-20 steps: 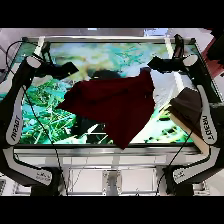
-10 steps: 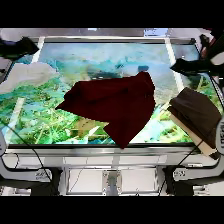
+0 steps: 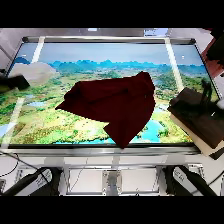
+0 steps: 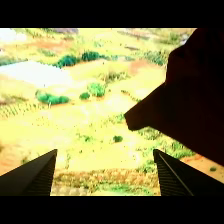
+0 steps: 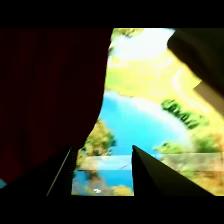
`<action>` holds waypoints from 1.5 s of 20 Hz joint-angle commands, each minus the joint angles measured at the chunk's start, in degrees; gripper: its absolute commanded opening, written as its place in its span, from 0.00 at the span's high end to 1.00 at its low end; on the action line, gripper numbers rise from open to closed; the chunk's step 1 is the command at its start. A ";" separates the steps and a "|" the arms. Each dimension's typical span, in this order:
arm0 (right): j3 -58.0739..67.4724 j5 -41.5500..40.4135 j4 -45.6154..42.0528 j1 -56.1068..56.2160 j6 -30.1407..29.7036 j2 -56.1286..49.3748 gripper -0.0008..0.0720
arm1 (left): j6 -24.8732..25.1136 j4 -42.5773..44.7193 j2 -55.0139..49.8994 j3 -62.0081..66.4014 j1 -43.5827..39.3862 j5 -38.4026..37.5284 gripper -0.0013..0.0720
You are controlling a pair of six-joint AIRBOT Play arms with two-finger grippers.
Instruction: Fold the shirts.
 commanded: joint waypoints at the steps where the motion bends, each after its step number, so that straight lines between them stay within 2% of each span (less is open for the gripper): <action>1: -21.27 -5.57 19.21 0.61 2.38 10.32 0.43 | -0.52 0.72 7.50 -19.06 0.17 8.70 0.03; 4: -28.81 -8.13 24.50 6.64 4.79 11.23 0.43 | -0.66 -3.63 7.45 -21.05 0.15 10.95 0.03; 6: -31.65 -15.85 28.06 12.33 6.75 11.23 0.43 | -0.52 -8.87 7.45 -21.05 0.15 13.11 0.03; 9: -33.03 -30.95 30.25 22.49 12.68 10.12 0.43 | 2.29 -15.76 7.45 -21.05 0.15 14.14 0.03; 12: -33.03 -39.76 32.76 29.22 13.73 7.91 0.43 | 3.45 -17.29 7.45 -21.05 0.15 13.99 0.03; 17: -32.87 -42.34 38.10 30.34 12.92 1.03 0.43 | 3.45 -17.31 7.45 -21.05 0.15 13.94 0.03; 23: -26.62 -42.73 38.25 30.34 10.12 -4.50 0.43 | 3.45 -17.29 7.45 -21.05 0.15 14.01 0.03; 24: -25.53 -42.42 38.25 30.34 10.14 -5.29 0.45 | 3.45 -17.29 7.45 -21.05 0.15 13.99 0.03; 25: -24.85 -42.25 38.27 30.34 10.16 -5.88 0.54 | 3.45 -17.25 7.45 -21.05 0.15 13.94 0.03; 27: -24.39 -41.97 38.03 30.32 9.90 -6.03 0.76 | 3.39 -17.03 7.45 -21.07 0.15 13.73 0.03; 28: -24.39 -41.18 37.99 30.32 9.42 -6.03 0.93 | 3.41 -16.92 7.43 -21.31 0.15 13.46 0.03; 30: -24.39 -39.91 38.03 30.32 6.88 -6.01 0.95 | 3.50 -16.00 6.99 -23.30 0.15 13.64 0.03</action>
